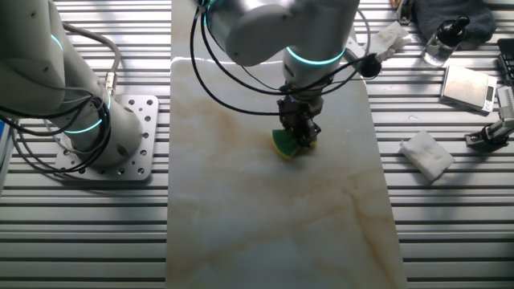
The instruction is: Clean the tabletop with a sponge
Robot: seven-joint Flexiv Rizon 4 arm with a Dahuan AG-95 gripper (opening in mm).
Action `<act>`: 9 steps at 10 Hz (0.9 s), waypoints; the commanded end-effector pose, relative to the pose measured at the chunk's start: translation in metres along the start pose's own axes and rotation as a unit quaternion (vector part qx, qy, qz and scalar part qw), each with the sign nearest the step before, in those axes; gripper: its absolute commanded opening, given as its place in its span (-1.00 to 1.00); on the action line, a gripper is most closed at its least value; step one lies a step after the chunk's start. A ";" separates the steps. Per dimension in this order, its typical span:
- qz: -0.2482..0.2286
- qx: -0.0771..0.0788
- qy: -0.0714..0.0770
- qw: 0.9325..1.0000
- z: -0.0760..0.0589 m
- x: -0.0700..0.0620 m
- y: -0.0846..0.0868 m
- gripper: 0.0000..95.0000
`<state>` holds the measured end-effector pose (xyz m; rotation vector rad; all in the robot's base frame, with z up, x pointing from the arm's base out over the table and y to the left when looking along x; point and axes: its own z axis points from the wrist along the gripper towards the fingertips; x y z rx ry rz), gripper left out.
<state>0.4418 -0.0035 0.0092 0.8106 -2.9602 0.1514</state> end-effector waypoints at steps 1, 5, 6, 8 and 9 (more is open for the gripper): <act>0.013 -0.012 -0.008 1.000 0.000 0.000 0.001 -0.20; 0.033 -0.026 -0.011 0.999 -0.002 -0.005 0.011 -0.20; 0.040 -0.029 -0.012 0.999 -0.002 -0.008 0.014 -0.20; 0.045 -0.029 -0.012 0.999 -0.002 -0.010 0.018 -0.20; 0.046 -0.028 -0.010 0.998 -0.003 -0.012 0.020 -0.20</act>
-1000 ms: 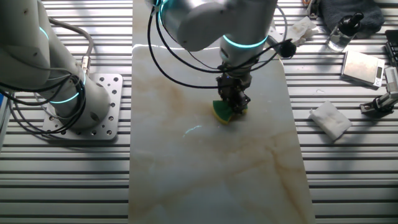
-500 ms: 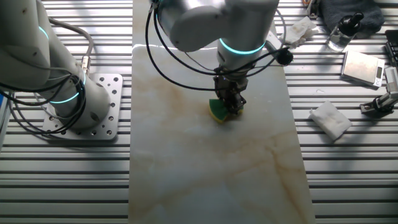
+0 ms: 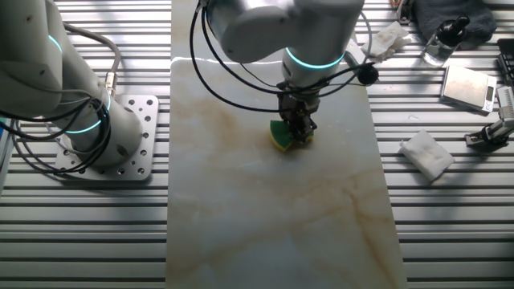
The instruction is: Clean the tabletop with a sponge
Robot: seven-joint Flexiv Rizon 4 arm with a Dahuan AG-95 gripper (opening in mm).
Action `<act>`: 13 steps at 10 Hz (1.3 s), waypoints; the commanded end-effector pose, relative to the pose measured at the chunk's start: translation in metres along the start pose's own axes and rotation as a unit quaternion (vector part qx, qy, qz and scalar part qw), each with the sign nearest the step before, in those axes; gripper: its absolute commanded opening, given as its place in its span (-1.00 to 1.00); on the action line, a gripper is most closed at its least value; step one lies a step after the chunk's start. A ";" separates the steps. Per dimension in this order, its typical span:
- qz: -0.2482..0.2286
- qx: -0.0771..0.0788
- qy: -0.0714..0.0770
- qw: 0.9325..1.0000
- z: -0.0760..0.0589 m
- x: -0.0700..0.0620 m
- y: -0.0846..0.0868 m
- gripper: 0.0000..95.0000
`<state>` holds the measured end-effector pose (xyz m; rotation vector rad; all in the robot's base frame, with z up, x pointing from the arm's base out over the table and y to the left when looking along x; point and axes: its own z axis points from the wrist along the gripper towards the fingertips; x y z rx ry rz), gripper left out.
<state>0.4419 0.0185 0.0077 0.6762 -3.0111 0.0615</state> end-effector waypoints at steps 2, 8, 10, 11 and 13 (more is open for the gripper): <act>0.008 -0.004 0.001 1.000 -0.003 -0.003 0.007 -0.20; 0.026 -0.002 0.003 1.000 -0.004 -0.011 0.027 -0.20; 0.026 -0.006 0.001 1.000 -0.004 -0.012 0.027 -0.20; 0.026 -0.005 0.001 1.000 -0.004 -0.012 0.027 -0.20; 0.027 -0.005 0.002 1.000 -0.003 -0.012 0.027 -0.20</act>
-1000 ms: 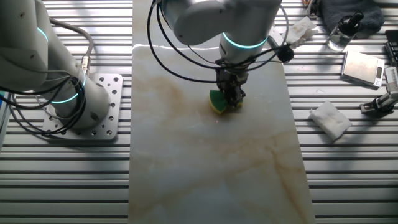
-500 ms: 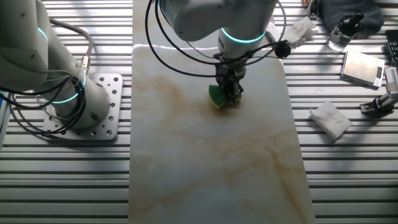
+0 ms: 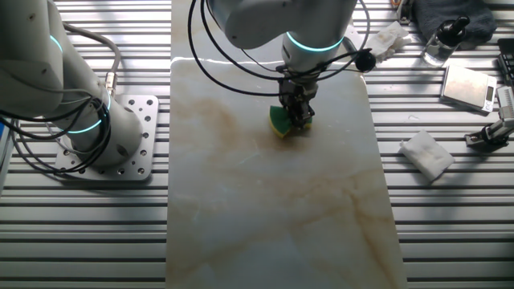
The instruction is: Clean the tabletop with a sponge
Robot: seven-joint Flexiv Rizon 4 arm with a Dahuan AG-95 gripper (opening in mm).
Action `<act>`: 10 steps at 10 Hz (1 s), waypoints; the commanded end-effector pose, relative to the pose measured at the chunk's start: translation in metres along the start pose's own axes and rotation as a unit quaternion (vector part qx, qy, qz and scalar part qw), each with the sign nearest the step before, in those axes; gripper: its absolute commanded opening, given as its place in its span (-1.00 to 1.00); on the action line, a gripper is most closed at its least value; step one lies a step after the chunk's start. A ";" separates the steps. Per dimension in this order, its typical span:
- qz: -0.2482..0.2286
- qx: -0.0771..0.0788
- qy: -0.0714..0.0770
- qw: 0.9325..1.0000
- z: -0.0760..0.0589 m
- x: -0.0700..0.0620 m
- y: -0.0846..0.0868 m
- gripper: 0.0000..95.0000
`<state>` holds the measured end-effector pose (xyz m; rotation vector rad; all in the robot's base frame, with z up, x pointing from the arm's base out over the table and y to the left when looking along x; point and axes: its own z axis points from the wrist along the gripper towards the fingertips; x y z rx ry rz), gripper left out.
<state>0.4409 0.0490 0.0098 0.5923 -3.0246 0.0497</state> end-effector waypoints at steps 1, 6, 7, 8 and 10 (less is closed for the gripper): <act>0.001 -0.001 0.001 1.000 0.000 0.000 -0.001 -0.20; -0.012 -0.002 -0.003 1.000 0.000 0.000 -0.001 -0.20; -0.012 -0.008 -0.006 1.000 0.000 0.000 -0.001 -0.20; -0.011 -0.010 -0.007 1.000 0.000 0.000 -0.001 -0.20; -0.012 -0.013 -0.010 1.000 0.000 0.000 -0.001 -0.20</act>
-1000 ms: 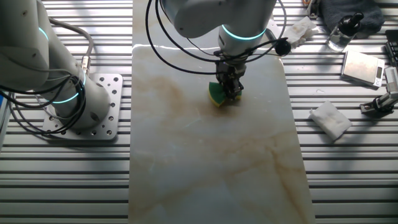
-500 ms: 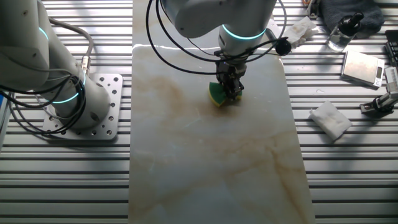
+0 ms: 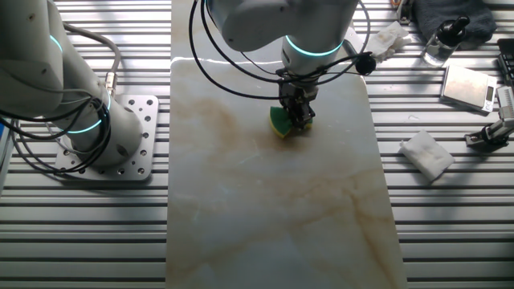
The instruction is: Clean the tabletop with a sponge
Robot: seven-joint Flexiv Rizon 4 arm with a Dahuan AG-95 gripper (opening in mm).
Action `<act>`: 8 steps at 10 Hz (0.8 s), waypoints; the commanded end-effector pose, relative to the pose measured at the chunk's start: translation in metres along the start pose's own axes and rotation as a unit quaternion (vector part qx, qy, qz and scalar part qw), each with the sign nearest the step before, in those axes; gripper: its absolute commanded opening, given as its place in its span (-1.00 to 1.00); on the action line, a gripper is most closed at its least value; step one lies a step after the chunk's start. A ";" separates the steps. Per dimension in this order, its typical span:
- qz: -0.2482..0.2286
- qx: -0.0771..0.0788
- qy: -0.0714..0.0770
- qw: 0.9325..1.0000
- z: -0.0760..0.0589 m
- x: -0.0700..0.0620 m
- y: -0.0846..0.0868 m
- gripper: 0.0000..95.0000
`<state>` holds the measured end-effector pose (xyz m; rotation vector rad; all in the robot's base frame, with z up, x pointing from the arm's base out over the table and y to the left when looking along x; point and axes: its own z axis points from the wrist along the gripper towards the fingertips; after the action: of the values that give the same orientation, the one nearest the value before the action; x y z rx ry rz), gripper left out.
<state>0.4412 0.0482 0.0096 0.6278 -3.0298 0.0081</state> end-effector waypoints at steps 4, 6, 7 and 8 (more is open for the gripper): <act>0.001 -0.006 -0.002 1.000 0.000 0.000 0.000 -0.20; 0.000 -0.006 -0.002 1.000 0.000 0.000 0.000 -0.20; -0.001 -0.006 -0.002 1.000 0.000 0.000 0.000 -0.20; -0.002 -0.006 -0.002 1.000 0.000 0.000 0.000 -0.20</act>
<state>0.4407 0.0487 0.0089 0.6335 -3.0300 -0.0099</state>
